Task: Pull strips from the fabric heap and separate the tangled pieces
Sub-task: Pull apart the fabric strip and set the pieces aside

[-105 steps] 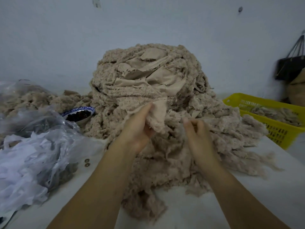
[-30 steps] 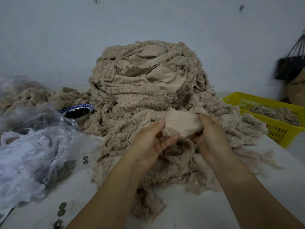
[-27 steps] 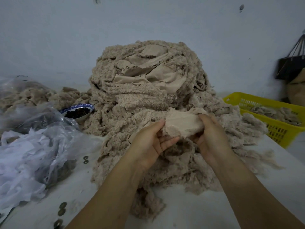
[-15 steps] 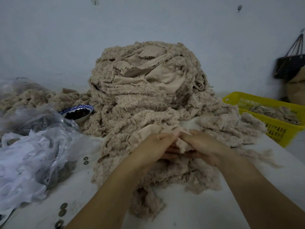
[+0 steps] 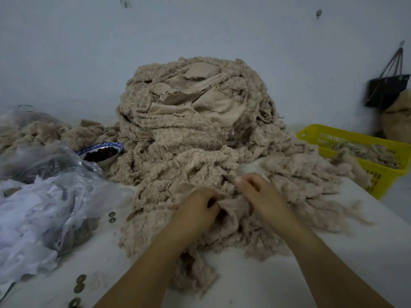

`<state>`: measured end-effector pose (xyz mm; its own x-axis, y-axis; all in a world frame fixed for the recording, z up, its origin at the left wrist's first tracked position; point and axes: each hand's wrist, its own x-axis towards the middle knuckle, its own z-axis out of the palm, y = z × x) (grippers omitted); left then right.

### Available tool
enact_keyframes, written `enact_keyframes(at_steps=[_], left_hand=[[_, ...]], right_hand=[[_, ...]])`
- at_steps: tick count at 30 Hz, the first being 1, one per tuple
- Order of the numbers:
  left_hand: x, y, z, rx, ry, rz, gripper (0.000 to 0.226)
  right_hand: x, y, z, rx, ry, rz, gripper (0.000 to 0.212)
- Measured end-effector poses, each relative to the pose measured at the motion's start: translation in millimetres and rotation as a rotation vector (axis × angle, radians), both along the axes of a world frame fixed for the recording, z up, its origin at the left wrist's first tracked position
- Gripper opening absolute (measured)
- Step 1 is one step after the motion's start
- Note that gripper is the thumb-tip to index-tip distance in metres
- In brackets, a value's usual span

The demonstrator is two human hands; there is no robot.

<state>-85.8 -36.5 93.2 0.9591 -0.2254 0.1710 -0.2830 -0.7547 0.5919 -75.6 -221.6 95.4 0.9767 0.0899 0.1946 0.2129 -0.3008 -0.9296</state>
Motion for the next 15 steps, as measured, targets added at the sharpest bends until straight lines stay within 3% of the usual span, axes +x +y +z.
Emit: enact_keyframes(at_steps=[3, 5, 7, 10, 12, 15], left_hand=[[2.7, 6.0, 2.7, -0.407, -0.033, 0.151, 0.019], [-2.4, 6.3, 1.8, -0.597, -0.002, 0.164, 0.02], [-9.8, 2.5, -6.1, -0.781, 0.041, 0.14, 0.019], [-15.9, -2.5, -18.3, -1.025, 0.033, 0.13, 0.009], [-15.1, -2.6, -20.7, -1.01, -0.032, 0.115, 0.026], [-18.5, -3.0, -20.1, -0.663, -0.084, 0.1, 0.044]], right_hand=[[-11.9, 17.5, -11.6, -0.164, -0.063, 0.114, 0.047], [-10.5, 26.1, -23.6, -0.234, -0.164, 0.071, 0.026], [-10.1, 28.9, -29.2, -0.147, -0.203, -0.001, 0.015], [-8.0, 26.3, -31.5, -0.019, -0.21, -0.042, 0.015], [-5.7, 24.5, -31.3, 0.035, -0.204, -0.072, 0.015], [-5.8, 22.8, -32.1, 0.107, -0.214, -0.107, 0.018]])
